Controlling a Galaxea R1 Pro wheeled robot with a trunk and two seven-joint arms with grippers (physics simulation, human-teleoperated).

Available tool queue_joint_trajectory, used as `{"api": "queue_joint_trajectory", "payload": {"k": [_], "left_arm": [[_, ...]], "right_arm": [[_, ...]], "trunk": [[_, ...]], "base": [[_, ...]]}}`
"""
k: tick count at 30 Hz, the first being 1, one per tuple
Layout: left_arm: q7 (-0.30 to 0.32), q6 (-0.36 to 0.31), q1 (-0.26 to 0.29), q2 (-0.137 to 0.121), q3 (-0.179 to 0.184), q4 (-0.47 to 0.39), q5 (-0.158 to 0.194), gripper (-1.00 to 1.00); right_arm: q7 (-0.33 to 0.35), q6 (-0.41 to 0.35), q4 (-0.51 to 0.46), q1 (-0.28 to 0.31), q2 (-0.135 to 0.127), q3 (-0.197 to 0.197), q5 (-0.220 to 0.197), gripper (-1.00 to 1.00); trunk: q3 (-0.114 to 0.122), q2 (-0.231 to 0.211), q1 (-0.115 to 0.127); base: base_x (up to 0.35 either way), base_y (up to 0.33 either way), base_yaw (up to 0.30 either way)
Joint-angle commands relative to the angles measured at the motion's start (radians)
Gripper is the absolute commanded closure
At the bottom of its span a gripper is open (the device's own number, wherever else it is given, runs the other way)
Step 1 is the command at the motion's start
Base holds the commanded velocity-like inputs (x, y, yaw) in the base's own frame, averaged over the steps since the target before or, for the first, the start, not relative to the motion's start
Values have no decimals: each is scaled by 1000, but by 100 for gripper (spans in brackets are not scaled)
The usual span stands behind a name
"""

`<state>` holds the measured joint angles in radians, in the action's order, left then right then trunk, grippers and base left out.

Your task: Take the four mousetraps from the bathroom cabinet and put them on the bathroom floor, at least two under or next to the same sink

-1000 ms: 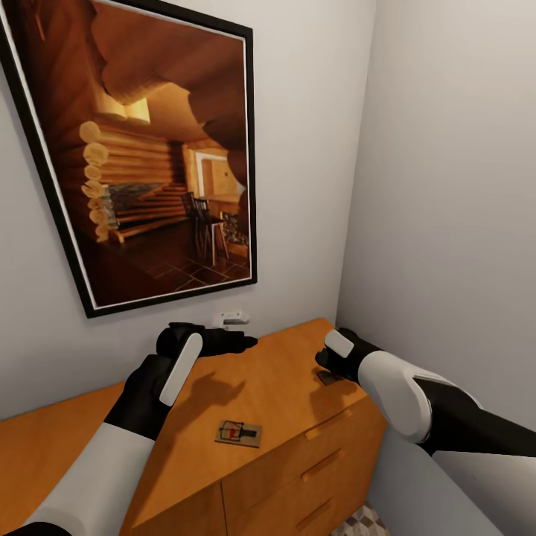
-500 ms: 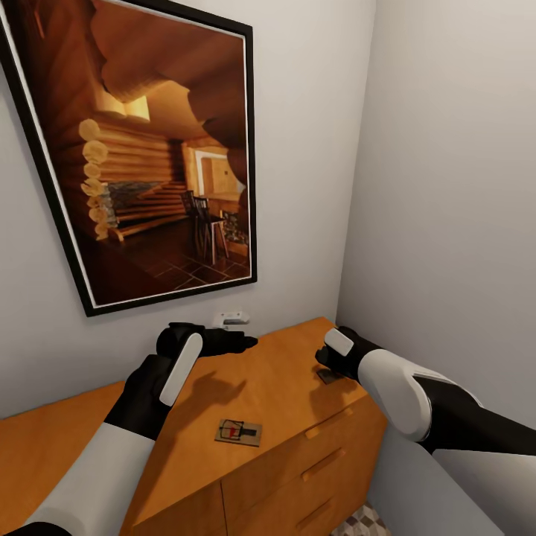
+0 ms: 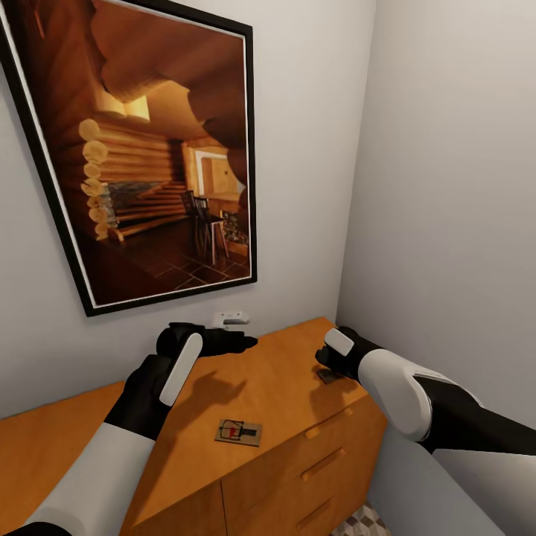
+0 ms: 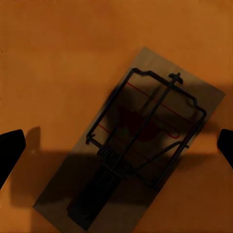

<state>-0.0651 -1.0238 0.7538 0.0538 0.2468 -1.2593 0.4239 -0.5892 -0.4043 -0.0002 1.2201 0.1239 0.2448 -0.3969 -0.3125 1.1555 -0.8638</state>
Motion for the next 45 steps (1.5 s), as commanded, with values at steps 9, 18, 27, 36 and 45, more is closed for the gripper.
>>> {"api": "queue_joint_trajectory", "payload": {"k": [9,18,27,36,45], "left_arm": [[-7,-4,1,0,0,-1,7,-100],[-7,-4,1,0,0,-1,7,-100],[-7,-4,1,0,0,-2,6,-100],[-7,-4,1,0,0,-1,4,-100],[-7,-4,1,0,0,-2,4,-100]], "right_arm": [[-6,-5,1,-8,-1,13,6,-100],[-6,-10,10,-8,-19,13,6,100],[-6,-10,11,-8,-21,13,6,100],[-6,-161,-29,-8,-25,10,20,100],[-22,-475,-370,-8,-15,7,24,100]], "trunk": [[-2,0,0],[-2,0,0],[-2,0,0],[-2,0,0],[-2,0,0]], "base": [[0,0,0],[0,0,0],[0,0,0],[0,0,0],[0,0,0]]}}
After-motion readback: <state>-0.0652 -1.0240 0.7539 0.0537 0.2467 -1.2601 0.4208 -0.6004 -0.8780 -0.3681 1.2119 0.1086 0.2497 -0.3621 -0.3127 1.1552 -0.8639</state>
